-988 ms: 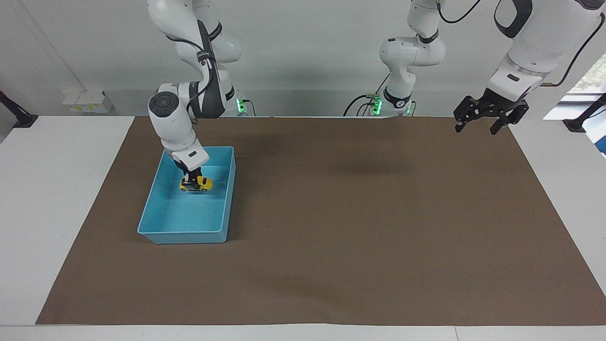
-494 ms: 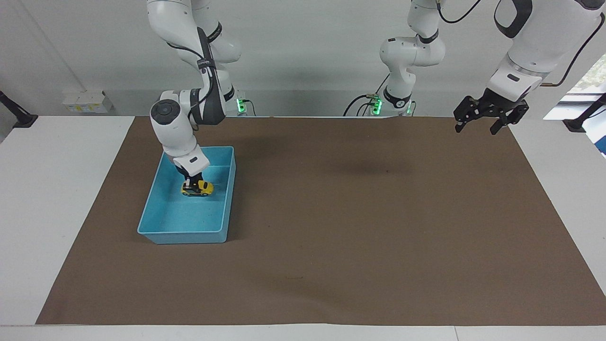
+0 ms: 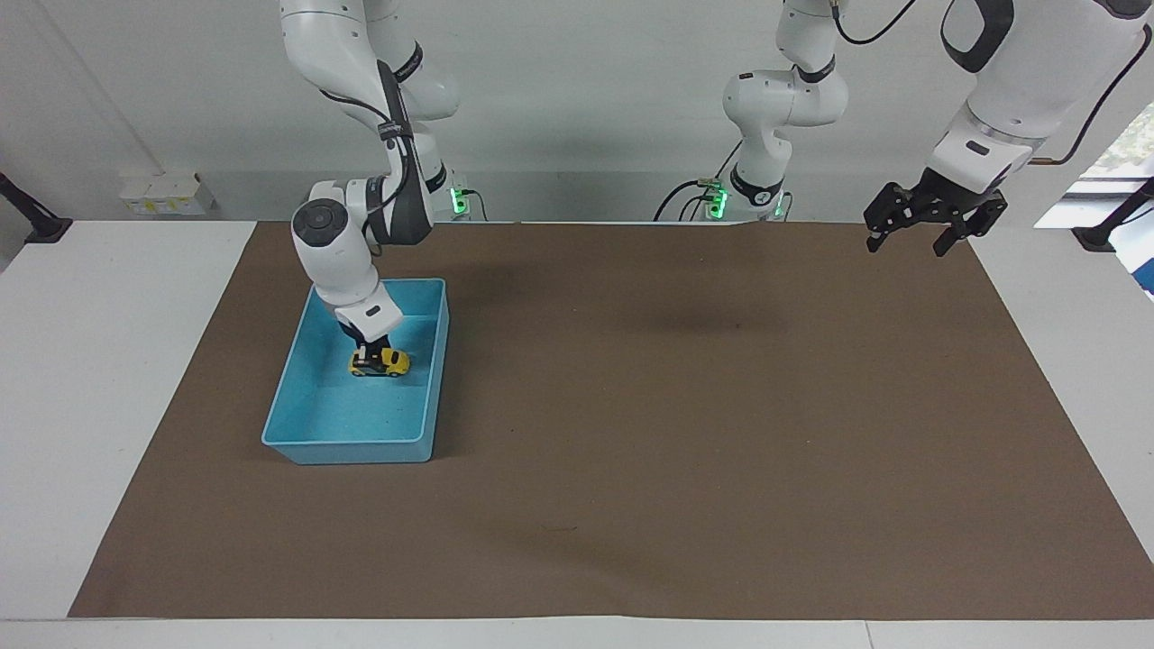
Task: Wind up and store yellow beetle car
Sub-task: 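Lower the car into the blue bin and open the right gripper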
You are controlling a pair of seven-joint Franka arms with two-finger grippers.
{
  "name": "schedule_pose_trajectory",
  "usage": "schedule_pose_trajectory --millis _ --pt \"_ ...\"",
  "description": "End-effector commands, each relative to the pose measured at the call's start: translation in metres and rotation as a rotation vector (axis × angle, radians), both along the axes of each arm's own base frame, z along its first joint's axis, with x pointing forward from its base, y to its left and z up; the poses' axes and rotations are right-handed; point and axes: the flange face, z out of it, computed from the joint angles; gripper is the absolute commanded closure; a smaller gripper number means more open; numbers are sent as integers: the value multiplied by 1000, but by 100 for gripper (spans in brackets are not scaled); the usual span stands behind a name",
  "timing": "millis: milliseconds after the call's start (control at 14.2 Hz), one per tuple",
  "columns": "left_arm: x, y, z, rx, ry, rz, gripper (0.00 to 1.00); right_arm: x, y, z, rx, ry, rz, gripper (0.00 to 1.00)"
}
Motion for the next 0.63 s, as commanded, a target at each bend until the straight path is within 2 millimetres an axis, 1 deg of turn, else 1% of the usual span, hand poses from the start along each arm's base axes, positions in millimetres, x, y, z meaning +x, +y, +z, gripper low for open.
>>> schedule_pose_trajectory --millis 0,71,353,564 --pt "-7 3 3 9 5 11 0 2 0 1 -6 -11 13 1" --pt "-7 3 3 9 5 11 0 4 0 1 -5 -9 13 0" --pt "-7 3 3 9 5 11 0 21 2 30 1 5 2 0" --pt "-7 3 3 9 5 11 0 38 4 72 14 -9 -27 0"
